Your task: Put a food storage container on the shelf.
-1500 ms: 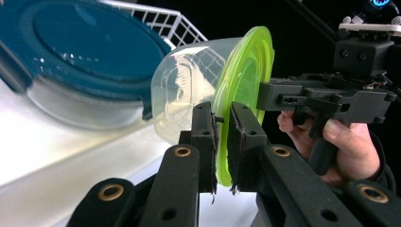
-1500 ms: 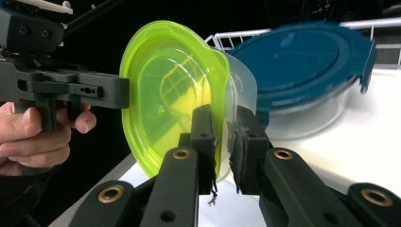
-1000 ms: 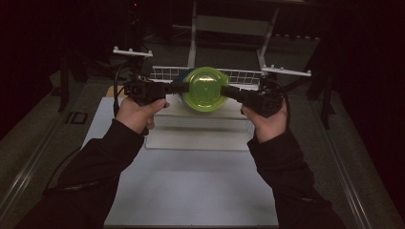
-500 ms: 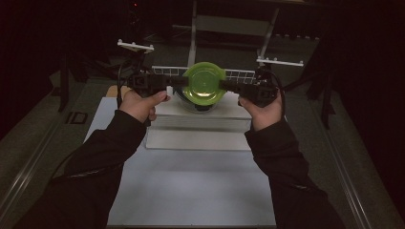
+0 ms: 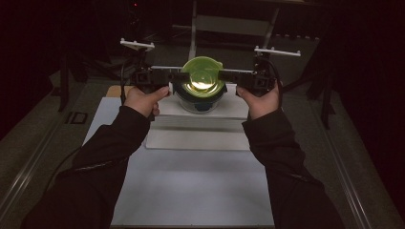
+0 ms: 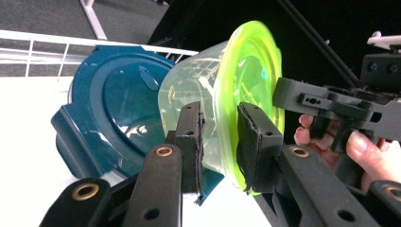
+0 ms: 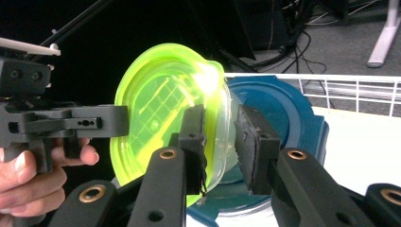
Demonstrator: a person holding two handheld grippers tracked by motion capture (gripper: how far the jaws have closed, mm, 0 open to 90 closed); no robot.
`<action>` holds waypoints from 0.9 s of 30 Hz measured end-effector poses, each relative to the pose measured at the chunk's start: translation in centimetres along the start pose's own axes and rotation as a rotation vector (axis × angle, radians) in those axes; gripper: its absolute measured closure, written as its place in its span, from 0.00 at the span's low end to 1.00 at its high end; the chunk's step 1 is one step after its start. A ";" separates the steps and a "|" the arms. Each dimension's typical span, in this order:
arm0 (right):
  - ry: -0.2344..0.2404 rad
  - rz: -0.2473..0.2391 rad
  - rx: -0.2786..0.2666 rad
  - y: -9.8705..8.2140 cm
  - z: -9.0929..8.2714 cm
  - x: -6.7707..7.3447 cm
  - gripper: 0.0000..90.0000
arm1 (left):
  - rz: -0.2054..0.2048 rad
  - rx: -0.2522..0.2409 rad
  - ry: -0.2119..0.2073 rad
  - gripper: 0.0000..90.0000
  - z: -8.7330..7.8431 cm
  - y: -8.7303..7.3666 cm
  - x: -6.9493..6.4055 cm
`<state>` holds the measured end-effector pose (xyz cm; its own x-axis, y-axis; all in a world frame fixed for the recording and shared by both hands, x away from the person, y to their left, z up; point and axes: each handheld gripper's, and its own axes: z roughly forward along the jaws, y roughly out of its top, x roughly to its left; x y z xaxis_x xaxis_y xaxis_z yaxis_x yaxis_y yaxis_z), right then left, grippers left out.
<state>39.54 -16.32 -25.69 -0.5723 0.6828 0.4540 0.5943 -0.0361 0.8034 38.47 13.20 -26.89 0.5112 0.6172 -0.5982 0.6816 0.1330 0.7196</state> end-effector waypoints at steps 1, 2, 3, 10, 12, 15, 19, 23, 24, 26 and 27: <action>-0.001 0.003 0.000 0.1 0.1 -0.1 0.81 | 0.000 -0.001 0.005 0.75 0.1 0.1 0.1; -0.010 0.004 0.005 0.2 0.2 -0.1 0.81 | -0.001 -0.003 0.007 0.73 0.2 0.2 0.2; -0.018 0.006 0.003 0.2 0.3 -0.2 0.80 | 0.000 0.001 0.015 0.70 0.4 0.3 0.2; -0.037 0.022 -0.003 0.9 1.0 -0.6 0.77 | -0.008 -0.022 0.060 0.58 1.1 0.8 0.8; -0.044 0.018 -0.002 1.0 1.1 -0.6 0.75 | -0.006 -0.020 0.069 0.53 1.3 0.9 0.9; -0.042 0.014 -0.008 1.1 1.2 -0.6 0.72 | 0.000 -0.024 0.080 0.49 1.3 0.9 1.0; -0.034 -0.002 -0.020 1.2 1.0 -0.4 0.61 | 0.017 -0.036 0.068 0.43 1.2 0.9 1.2; -0.014 0.000 -0.035 1.2 0.9 -0.4 0.54 | 0.036 -0.059 0.014 0.35 1.0 0.8 1.4; -0.011 -0.006 -0.034 1.2 0.8 -0.4 0.54 | 0.046 -0.065 -0.001 0.30 0.8 0.7 1.3; -0.003 -0.002 -0.040 1.1 0.7 -0.3 0.51 | 0.059 -0.077 -0.020 0.25 0.5 0.6 1.1; -0.003 -0.002 -0.040 1.1 0.7 -0.3 0.51 | 0.059 -0.077 -0.020 0.21 0.5 0.6 1.1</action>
<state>40.75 -16.03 -25.18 -0.5719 0.6851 0.4511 0.5698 -0.0638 0.8193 39.77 13.57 -27.30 0.5602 0.6103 -0.5601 0.6077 0.1567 0.7786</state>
